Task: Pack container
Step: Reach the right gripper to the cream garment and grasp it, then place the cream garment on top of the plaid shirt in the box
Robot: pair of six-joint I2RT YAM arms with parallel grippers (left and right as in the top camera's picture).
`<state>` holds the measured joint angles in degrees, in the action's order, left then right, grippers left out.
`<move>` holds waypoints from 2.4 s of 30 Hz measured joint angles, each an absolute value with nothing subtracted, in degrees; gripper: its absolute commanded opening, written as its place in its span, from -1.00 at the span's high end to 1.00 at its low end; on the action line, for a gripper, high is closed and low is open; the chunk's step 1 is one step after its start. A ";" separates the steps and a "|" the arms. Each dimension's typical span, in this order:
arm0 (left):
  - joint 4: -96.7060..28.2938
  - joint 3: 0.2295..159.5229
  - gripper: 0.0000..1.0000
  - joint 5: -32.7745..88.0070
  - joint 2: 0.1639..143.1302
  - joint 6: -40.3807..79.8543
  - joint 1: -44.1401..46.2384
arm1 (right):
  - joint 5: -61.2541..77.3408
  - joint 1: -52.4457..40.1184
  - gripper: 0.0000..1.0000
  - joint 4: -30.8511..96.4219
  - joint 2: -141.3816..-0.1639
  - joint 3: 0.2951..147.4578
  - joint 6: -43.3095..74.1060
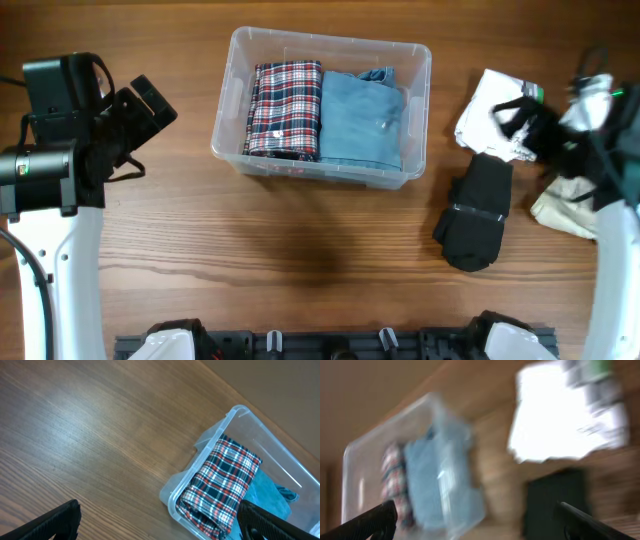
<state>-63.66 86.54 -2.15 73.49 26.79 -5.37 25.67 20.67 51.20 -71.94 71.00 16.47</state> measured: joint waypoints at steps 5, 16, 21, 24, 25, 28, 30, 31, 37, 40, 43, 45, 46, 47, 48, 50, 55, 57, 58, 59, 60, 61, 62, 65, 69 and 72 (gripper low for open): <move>-63.64 86.54 -0.99 -2.15 73.49 26.79 -5.37 | 25.43 41.21 -0.99 49.47 -79.02 73.32 15.75; -63.66 86.54 -0.99 -2.15 73.49 26.79 -5.37 | 24.82 55.68 -1.00 43.68 -101.60 73.45 10.31; -63.66 86.54 -1.00 -2.15 73.49 26.79 -5.37 | 19.03 55.68 -0.99 43.07 -104.99 73.45 8.88; -63.66 86.54 -0.99 -2.15 73.49 26.79 -5.37 | 16.34 55.88 -0.99 42.41 -105.01 73.45 8.69; -63.66 86.54 -0.99 -2.15 73.49 26.79 -5.37 | 15.77 56.12 -0.99 42.24 -105.01 73.45 8.69; -63.66 86.54 -0.99 -2.15 73.49 26.79 -5.37 | 14.68 57.34 -1.00 41.08 -105.03 73.45 8.45; -63.66 86.54 -0.99 -2.15 73.49 26.79 -5.37 | 14.74 58.11 -1.00 39.42 -105.03 73.32 7.44; -63.66 86.54 -0.99 -2.15 73.49 26.79 -5.37 | 14.98 58.24 -1.00 38.41 -105.03 73.10 6.96; -63.66 86.54 -0.99 -2.15 73.49 26.79 -5.37 | 20.34 58.17 -0.73 36.97 -110.19 71.11 5.65; -63.66 86.54 -0.99 -2.15 73.49 26.79 -5.37 | 27.16 58.19 0.26 37.10 -112.88 70.96 4.23; -63.66 86.54 -0.99 -2.15 73.49 26.79 -5.37 | 33.78 58.30 0.70 37.87 -112.84 70.96 2.87; -63.66 86.54 -0.99 -2.15 73.49 26.79 -5.37 | 38.59 58.08 0.84 37.91 -112.62 70.46 3.14; -63.66 86.54 -1.00 -2.15 73.49 26.79 -5.37 | 39.90 57.93 0.91 37.89 -112.20 70.06 3.88; -63.66 86.54 -0.99 -2.15 73.49 26.79 -5.37 | 42.44 57.49 0.91 38.26 -110.54 69.25 4.16; -63.66 86.54 -1.00 -2.15 73.49 26.79 -5.37 | 43.75 57.06 0.91 38.24 -108.88 68.82 4.84; -63.66 86.54 -0.99 -2.13 73.49 26.79 -5.37 | 45.98 55.31 0.91 38.48 -102.69 68.14 6.87; -63.66 86.54 -1.00 -2.20 73.49 26.79 -5.37 | 50.87 38.11 0.91 30.74 -76.29 68.60 16.56; -63.70 86.54 -0.99 -2.26 73.49 26.79 -5.37 | 49.67 27.68 0.91 25.65 -70.04 68.86 21.12; -63.61 86.54 -1.00 -2.31 73.49 26.79 -5.37 | 48.53 22.57 0.91 23.66 -68.07 68.93 23.49; -63.66 86.54 -0.99 -2.31 73.49 26.79 -5.37 | 46.85 17.43 0.91 21.91 -66.85 68.93 25.89; -63.66 86.54 -0.99 -2.31 73.49 26.79 -5.37 | 43.53 9.85 0.91 19.86 -66.35 68.93 29.47; -63.66 86.54 -1.00 -2.31 73.49 26.79 -5.37 | 41.15 6.02 0.91 18.92 -66.72 68.93 31.29; -63.66 86.54 -0.99 -2.31 73.49 26.79 -5.37 | 37.58 1.06 0.91 17.67 -67.72 68.93 33.67; -63.66 86.54 -0.99 -2.31 73.49 26.79 -5.37 | 28.91 -10.13 0.91 12.27 -74.04 68.90 40.47; -63.70 86.54 -0.99 -2.28 73.49 26.79 -5.37 | 21.08 -19.53 0.91 -4.95 -91.07 68.53 53.95; -63.59 86.54 -1.00 -2.31 73.49 26.79 -5.37 | 19.07 -22.72 0.91 -17.26 -102.28 68.60 62.52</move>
<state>-63.59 86.54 -2.31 73.49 26.79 -5.37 19.07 -22.72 -17.26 -102.28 68.60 62.52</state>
